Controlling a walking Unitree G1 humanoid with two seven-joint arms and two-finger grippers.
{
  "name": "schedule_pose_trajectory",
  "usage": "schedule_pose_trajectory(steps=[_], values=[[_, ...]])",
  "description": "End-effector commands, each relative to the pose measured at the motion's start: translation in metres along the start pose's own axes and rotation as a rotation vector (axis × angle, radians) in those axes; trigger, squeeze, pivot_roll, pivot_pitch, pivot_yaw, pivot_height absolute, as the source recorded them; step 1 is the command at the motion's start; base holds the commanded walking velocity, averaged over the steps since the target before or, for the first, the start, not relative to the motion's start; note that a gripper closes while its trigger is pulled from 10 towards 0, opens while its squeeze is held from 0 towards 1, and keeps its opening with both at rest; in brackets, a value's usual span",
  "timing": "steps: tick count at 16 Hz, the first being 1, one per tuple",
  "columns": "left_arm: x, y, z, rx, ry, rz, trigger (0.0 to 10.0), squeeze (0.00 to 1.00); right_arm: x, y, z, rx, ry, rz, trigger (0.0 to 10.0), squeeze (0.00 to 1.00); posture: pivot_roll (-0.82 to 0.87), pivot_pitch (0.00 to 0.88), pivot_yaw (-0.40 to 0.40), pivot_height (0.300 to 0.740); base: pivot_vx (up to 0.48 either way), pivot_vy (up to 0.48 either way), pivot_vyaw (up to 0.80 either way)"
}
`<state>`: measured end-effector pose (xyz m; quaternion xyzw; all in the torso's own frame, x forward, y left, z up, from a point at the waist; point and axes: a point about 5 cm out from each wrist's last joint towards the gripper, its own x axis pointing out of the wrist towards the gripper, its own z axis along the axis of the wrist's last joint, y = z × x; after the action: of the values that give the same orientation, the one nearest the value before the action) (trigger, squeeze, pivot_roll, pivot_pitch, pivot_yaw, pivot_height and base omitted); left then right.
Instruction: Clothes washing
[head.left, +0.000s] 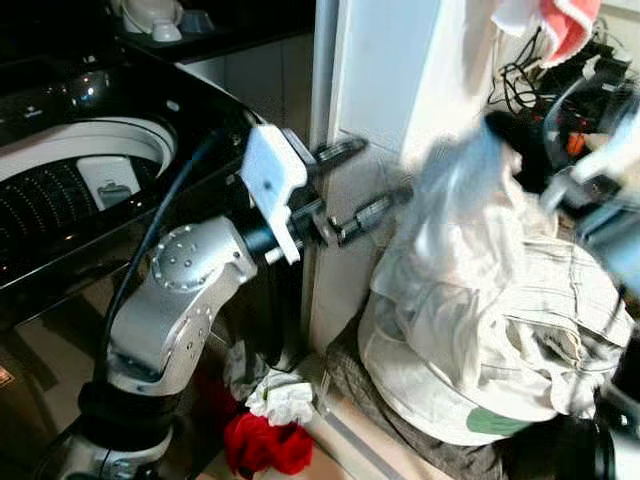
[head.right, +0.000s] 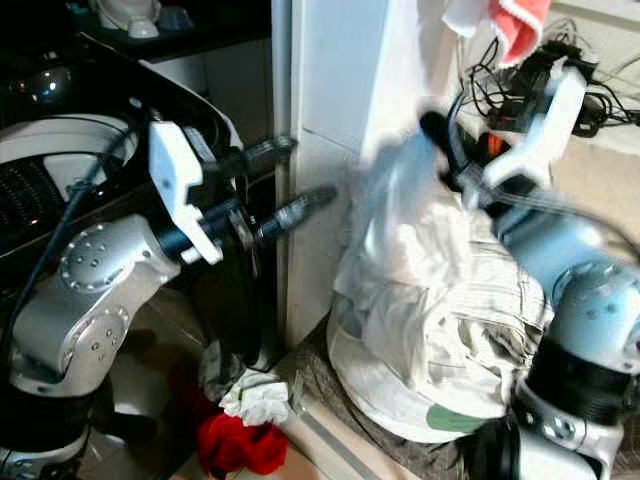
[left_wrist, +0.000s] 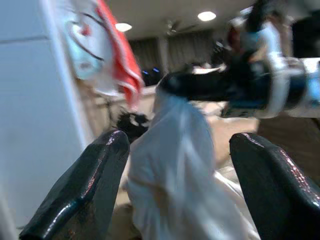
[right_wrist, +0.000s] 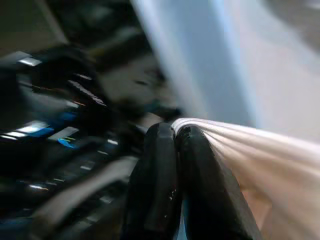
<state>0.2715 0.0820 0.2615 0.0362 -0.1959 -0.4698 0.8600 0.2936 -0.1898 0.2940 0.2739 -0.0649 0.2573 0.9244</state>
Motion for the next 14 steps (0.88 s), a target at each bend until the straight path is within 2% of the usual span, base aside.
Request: schedule_pose_trajectory(steps=[1, 2, 3, 6, 9, 10, 12, 13, 14], values=[[0.005, 0.008, 0.007, 0.008, -0.04, 0.049, 10.0, 0.0, 0.004, 0.014, 0.012, 0.036, -0.044, 0.077, 0.0, 0.0, -0.06, 0.0, -0.067, 0.74, 0.0, 0.0, 0.0], [0.008, 0.012, 0.012, 0.001, -0.068, 0.081, 10.0, 0.8, 0.009, 0.025, 0.017, 0.063, -0.059, 0.138, 0.0, 0.0, -0.06, 0.0, -0.067, 0.74, 0.0, 0.0, 0.0], [0.013, 0.01, 0.019, -0.021, -0.113, 0.054, 10.0, 1.0, 0.015, 0.036, 0.02, 0.095, -0.065, 0.198, 0.0, 0.0, -0.06, 0.0, -0.076, 0.74, 0.0, 0.0, 0.0], [0.024, 0.005, 0.026, -0.043, -0.17, 0.024, 10.0, 1.0, 0.023, 0.049, 0.019, 0.174, -0.068, 0.278, 0.0, 0.0, -0.05, 0.0, -0.089, 0.74, 0.0, 0.0, 0.0], [0.034, 0.003, 0.019, 0.016, -0.134, 0.051, 10.0, 1.0, 0.026, 0.058, 0.016, 0.23, -0.05, 0.329, 0.0, 0.0, -0.04, 0.0, -0.094, 0.74, 0.0, 0.0, 0.0], [0.038, 0.004, 0.015, 0.047, -0.099, 0.069, 10.0, 0.0, 0.026, 0.064, 0.015, 0.25, -0.04, 0.355, 0.0, 0.0, -0.04, 0.0, -0.092, 0.74, 0.0, 0.0, 0.0], [0.042, 0.01, 0.004, 0.132, -0.016, 0.109, 10.0, 0.0, 0.026, 0.069, 0.016, 0.268, -0.04, 0.385, 0.0, 0.0, -0.05, 0.0, -0.088, 0.74, 0.0, 0.0, 0.0], [0.042, 0.014, 0.003, 0.133, -0.009, 0.14, 4.6, 0.0, 0.026, 0.07, 0.017, 0.268, -0.041, 0.387, 0.0, 0.0, -0.05, 0.0, -0.088, 0.74, 0.0, 0.0, 0.0], [0.04, 0.02, 0.003, 0.13, -0.004, 0.178, 0.0, 0.0, 0.025, 0.072, 0.017, 0.267, -0.043, 0.388, 0.0, 0.0, -0.05, 0.0, -0.081, 0.74, 0.0, 0.0, 0.0]])
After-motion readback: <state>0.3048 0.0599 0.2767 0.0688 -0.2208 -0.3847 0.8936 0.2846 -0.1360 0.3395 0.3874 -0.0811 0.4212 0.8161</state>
